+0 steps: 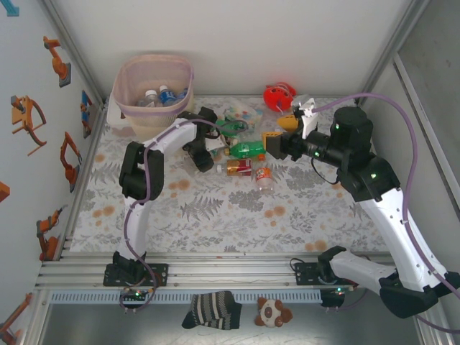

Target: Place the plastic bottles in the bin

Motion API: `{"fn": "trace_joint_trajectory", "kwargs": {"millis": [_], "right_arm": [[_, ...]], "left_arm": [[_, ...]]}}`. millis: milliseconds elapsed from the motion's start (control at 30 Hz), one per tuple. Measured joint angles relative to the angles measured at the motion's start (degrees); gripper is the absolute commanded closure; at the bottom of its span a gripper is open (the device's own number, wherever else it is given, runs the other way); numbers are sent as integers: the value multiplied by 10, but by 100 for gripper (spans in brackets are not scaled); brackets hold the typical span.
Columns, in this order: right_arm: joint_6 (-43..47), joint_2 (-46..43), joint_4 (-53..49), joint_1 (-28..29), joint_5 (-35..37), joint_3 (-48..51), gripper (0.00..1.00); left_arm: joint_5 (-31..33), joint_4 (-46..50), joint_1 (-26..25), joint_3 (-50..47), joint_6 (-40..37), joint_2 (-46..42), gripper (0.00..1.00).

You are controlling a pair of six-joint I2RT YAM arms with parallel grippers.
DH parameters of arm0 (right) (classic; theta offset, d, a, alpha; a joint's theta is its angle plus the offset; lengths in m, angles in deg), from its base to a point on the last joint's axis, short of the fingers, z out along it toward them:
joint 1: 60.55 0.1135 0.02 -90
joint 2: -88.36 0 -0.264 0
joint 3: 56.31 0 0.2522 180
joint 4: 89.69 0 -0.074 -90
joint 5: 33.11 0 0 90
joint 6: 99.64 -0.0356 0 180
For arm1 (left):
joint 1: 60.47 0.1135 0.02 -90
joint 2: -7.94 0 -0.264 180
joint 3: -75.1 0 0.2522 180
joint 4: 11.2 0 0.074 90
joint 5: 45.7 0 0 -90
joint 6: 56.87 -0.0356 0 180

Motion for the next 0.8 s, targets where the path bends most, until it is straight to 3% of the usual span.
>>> {"fn": "trace_joint_trajectory", "kwargs": {"millis": [333,800], "right_arm": [[0,0,0,0,0,0,31],[0,0,0,0,0,0,32]], "left_arm": [[-21,13,0,10,12,0,46],[-40,17,3,18,24,-9,49]]}}
